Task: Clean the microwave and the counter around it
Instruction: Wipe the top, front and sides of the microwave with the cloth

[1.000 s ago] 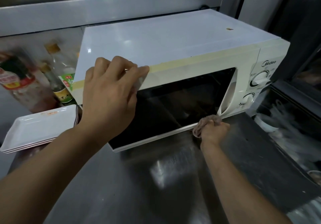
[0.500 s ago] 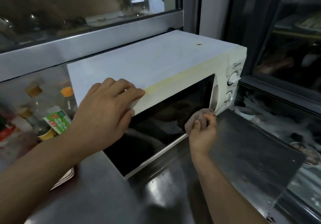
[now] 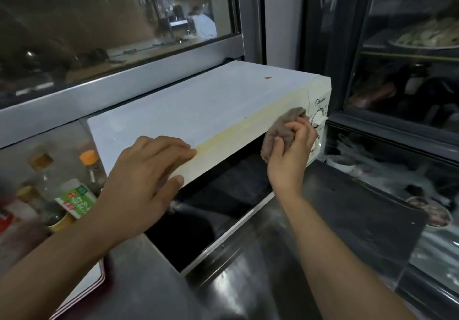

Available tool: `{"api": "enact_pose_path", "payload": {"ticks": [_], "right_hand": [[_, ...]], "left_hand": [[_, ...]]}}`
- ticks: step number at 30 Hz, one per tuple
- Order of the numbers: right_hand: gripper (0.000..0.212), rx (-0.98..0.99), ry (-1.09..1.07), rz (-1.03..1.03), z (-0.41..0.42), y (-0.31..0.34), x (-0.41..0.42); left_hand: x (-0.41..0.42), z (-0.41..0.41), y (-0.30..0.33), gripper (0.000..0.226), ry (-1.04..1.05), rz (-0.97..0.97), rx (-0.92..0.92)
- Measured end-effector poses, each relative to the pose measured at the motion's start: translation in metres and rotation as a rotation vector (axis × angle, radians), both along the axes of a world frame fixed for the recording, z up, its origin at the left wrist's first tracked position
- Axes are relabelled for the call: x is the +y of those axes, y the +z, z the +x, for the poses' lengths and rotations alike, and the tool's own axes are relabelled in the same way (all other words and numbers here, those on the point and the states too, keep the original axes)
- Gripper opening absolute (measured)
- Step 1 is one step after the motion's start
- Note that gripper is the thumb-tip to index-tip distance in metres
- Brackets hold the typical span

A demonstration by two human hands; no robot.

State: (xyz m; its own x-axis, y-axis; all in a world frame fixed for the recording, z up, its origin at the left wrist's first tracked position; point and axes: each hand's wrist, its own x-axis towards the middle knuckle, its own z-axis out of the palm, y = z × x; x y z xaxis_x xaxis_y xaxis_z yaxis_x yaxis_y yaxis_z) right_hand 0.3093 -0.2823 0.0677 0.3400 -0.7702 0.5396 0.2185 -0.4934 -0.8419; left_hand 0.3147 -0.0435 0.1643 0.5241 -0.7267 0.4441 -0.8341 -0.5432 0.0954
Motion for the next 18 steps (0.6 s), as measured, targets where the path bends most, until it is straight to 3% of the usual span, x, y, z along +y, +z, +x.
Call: {"api": "enact_pose_path", "payload": {"ticks": [2, 7, 9, 13, 18], "right_hand": [[0.026, -0.004, 0.015, -0.030, 0.005, -0.014, 0.004], [0.036, 0.151, 0.018, 0.288, -0.009, -0.092, 0.028], [0.027, 0.209, 0.082, 0.290, -0.012, -0.105, 0.027], [0.024, 0.110, 0.085, 0.363, -0.008, -0.071, 0.033], [0.025, -0.067, 0.129, 0.143, -0.008, 0.001, 0.056]], "left_hand": [[-0.001, 0.001, -0.002, 0.043, -0.001, -0.008, -0.007], [0.000, 0.001, -0.004, 0.042, 0.001, -0.010, -0.020], [0.001, 0.001, -0.004, 0.041, 0.003, -0.013, -0.032], [0.000, 0.000, -0.005, 0.043, 0.004, -0.025, -0.029], [-0.001, -0.003, -0.003, 0.045, 0.017, -0.040, 0.007]]}}
